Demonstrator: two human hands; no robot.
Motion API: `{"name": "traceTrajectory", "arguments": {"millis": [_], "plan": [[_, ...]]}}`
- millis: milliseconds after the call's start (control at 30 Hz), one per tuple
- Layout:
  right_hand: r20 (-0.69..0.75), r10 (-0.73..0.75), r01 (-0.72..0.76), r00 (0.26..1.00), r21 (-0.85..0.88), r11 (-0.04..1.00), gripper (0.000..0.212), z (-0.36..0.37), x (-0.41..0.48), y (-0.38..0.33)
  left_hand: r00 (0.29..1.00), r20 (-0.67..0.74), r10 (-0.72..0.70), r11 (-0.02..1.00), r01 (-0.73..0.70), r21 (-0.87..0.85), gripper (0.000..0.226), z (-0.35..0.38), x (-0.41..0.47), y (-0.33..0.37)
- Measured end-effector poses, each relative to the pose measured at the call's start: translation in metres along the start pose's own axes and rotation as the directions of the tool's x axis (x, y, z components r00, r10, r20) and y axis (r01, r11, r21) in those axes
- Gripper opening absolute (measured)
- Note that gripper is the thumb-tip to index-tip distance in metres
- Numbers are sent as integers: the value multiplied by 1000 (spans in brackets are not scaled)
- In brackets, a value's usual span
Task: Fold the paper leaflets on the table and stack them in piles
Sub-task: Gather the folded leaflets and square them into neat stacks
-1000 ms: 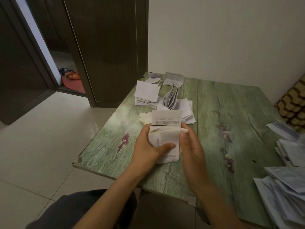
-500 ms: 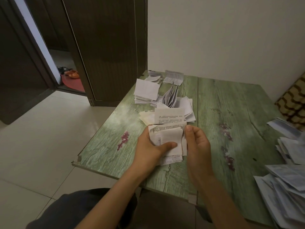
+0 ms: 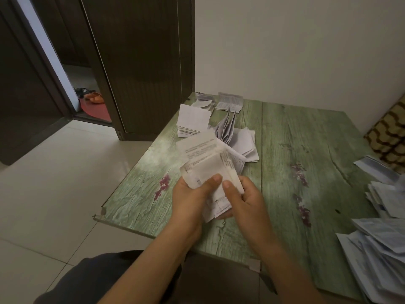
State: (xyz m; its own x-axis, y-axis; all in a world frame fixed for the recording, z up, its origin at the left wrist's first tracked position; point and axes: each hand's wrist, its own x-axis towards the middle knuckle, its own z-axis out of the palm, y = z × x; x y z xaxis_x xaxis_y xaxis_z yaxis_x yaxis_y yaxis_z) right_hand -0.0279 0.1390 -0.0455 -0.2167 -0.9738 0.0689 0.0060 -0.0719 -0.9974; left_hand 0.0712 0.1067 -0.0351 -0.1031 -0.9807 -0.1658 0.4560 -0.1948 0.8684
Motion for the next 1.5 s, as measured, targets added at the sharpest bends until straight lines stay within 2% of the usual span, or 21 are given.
{"name": "traceTrajectory", "arguments": {"millis": [67,233,267,333,367,433,467,533,567,600,667,700,800,900,1000,1167,1233,1300,1367,1433,1500], "plan": [[-20,5,-5,1000,1,1000,10,-1,-2,-1,999,-14,-46,995,45,-90,31,1,-2,4],[127,91,-64,988,-202,977,11,-23,2,-18,989,-80,-122,992,122,-6,34,-16,2,22],[154,136,-93,979,-263,960,9,-30,6,-20,987,-102,-124,989,132,74,36,-22,5,25],[190,218,-120,957,-425,897,8,-42,14,-20,987,-137,-80,911,128,393,43,-30,7,25],[209,248,-111,946,-511,853,8,-46,16,-18,991,-132,-23,807,96,583,48,-32,4,22],[222,293,-90,930,-635,767,6,-48,19,-13,972,16,236,471,-128,873,52,-33,-1,9],[214,306,-87,928,-673,734,7,-47,19,-11,911,181,371,268,-292,918,46,-32,-2,3],[191,306,-83,933,-713,696,14,-46,20,-10,722,491,487,-66,-530,845,26,-26,-3,-11],[184,306,-85,934,-719,690,17,-45,21,-9,660,590,465,-169,-588,791,15,-23,-3,-16],[185,308,-85,933,-719,689,18,-44,20,-9,648,634,422,-208,-611,764,6,-19,-3,-19],[187,307,-87,933,-711,698,15,-42,20,-9,761,582,287,-112,-577,809,17,-13,-6,-19],[171,307,-99,936,-710,697,9,-42,19,-8,816,528,235,-107,-518,849,19,-14,-4,-22],[50,261,-167,964,-652,740,21,-40,12,-4,839,506,199,-184,-475,860,17,-15,1,-30],[-88,249,-262,965,-439,859,31,-38,4,-2,849,499,172,-239,-456,857,19,-7,-2,-31],[-83,185,-200,979,-534,821,25,-37,2,-2,852,488,190,-237,-442,865,20,-8,-4,-33],[48,178,-97,983,-687,720,8,-43,3,-35,787,503,358,-107,-501,859,19,-15,-5,-35],[68,109,-36,992,-667,745,10,-51,1,-64,702,540,464,-96,-566,818,22,-11,-4,-24],[39,31,-1,999,-607,795,14,-65,4,-96,575,546,609,-109,-622,776,24,2,3,-1],[-37,-66,39,997,-502,864,15,-82,22,-126,520,450,726,-33,-628,778,23,22,18,20],[-182,-139,53,973,-413,909,18,-98,58,-140,585,309,750,140,-597,790,19,42,31,35],[-369,-117,-16,922,-340,940,20,-112,107,-128,694,242,679,277,-547,790,8,54,42,39]]}}
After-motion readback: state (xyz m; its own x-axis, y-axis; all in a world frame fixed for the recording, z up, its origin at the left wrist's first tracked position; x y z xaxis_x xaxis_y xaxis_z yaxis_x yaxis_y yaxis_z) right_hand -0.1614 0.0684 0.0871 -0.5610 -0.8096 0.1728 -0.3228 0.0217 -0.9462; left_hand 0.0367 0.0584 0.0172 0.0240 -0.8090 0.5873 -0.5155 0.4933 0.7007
